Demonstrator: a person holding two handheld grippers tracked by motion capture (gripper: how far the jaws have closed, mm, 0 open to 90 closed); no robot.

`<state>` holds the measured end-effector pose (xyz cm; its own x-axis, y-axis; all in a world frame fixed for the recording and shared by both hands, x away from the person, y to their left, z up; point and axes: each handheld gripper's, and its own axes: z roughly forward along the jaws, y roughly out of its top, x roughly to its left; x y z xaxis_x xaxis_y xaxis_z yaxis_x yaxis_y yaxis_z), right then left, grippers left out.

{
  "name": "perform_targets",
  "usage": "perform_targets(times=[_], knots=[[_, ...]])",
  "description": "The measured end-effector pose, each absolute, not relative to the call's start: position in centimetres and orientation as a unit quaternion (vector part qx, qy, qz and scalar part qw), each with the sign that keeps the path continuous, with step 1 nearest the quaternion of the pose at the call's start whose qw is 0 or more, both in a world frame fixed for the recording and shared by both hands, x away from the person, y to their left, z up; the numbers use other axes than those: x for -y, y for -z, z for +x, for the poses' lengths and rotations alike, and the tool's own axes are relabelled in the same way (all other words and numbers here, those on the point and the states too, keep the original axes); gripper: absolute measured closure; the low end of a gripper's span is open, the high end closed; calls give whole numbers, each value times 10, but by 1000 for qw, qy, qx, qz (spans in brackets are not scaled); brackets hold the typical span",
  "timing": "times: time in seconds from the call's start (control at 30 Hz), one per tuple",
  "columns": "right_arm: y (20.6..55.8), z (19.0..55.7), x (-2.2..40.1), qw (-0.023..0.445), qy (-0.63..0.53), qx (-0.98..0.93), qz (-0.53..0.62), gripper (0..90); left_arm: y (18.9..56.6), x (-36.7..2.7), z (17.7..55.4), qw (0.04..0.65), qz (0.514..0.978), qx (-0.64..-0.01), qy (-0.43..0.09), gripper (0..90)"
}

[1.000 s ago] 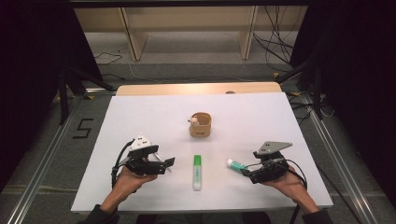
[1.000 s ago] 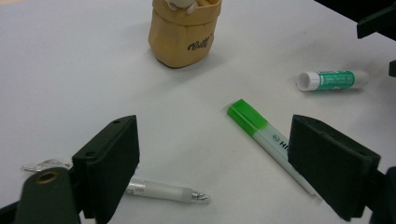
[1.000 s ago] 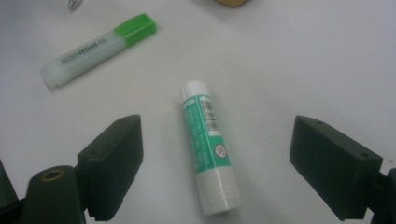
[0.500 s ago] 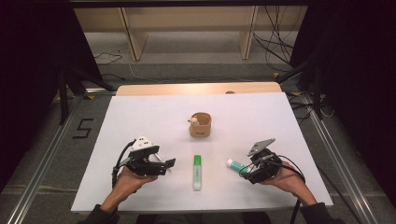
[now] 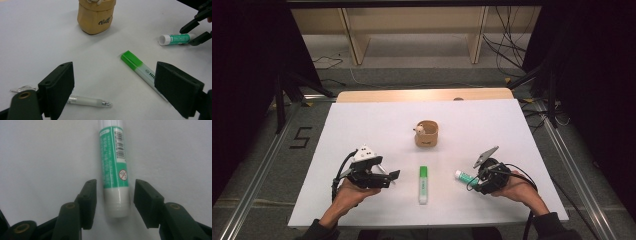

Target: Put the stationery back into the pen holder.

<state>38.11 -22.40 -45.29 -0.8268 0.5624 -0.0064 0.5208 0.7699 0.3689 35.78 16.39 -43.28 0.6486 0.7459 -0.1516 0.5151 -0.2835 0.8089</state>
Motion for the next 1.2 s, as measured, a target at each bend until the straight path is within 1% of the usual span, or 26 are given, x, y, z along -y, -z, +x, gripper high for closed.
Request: perform_targets(times=[0.23, 0.43, 0.8, 1.03, 1.2], knots=[[456, 381, 217, 66, -145, -947, 278, 632, 433, -163, 358, 447, 791, -399, -129, 158], [455, 381, 213, 70, -127, -953, 264, 653, 433, -163, 358, 446, 791, -398, -128, 158], [444, 370, 202, 110, -142, -960, 216, 658, 431, -163, 359, 444, 794, -396, -125, 158], [432, 358, 189, 170, -174, -956, 165, 658, 428, -162, 361, 442, 798, -394, -116, 159], [427, 348, 179, 231, -176, -950, 113, 658, 422, -158, 364, 433, 808, -386, -106, 159]])
